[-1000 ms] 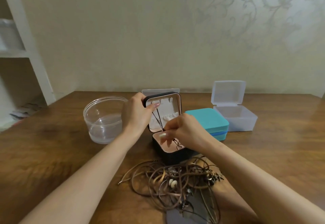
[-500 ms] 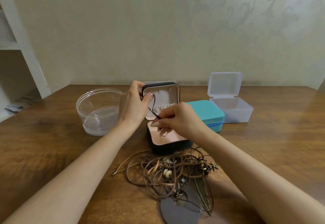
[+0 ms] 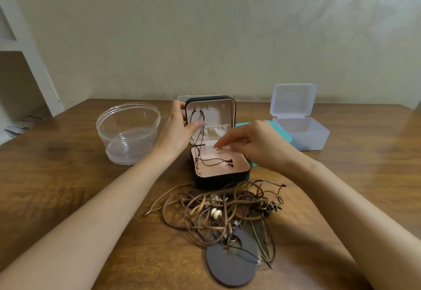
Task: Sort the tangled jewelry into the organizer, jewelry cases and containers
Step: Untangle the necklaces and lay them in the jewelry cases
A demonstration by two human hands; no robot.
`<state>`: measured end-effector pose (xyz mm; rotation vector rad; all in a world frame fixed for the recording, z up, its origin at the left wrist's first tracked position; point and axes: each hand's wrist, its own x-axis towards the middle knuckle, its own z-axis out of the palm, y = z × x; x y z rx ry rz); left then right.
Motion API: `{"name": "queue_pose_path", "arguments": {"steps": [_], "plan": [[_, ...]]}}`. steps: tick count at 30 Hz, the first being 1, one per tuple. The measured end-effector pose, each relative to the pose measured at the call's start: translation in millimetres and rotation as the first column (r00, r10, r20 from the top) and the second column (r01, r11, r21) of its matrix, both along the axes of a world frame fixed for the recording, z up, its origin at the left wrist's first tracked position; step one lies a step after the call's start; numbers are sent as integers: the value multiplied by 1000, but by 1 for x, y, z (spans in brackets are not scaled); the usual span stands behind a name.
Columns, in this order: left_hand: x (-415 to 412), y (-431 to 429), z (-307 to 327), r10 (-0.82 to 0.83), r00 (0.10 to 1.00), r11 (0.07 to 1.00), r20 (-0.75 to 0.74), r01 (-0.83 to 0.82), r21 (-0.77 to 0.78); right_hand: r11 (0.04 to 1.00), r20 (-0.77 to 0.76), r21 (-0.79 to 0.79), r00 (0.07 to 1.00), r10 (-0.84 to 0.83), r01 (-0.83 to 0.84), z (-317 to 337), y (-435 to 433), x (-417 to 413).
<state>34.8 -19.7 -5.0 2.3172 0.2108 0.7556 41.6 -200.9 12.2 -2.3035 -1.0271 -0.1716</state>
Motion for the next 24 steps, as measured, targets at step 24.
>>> {"name": "queue_pose_path", "arguments": {"steps": [24], "plan": [[-16, -31, 9, 52, 854, 915, 518, -248, 317, 955, -538, 281, 807, 243, -100, 25, -70, 3]]}}
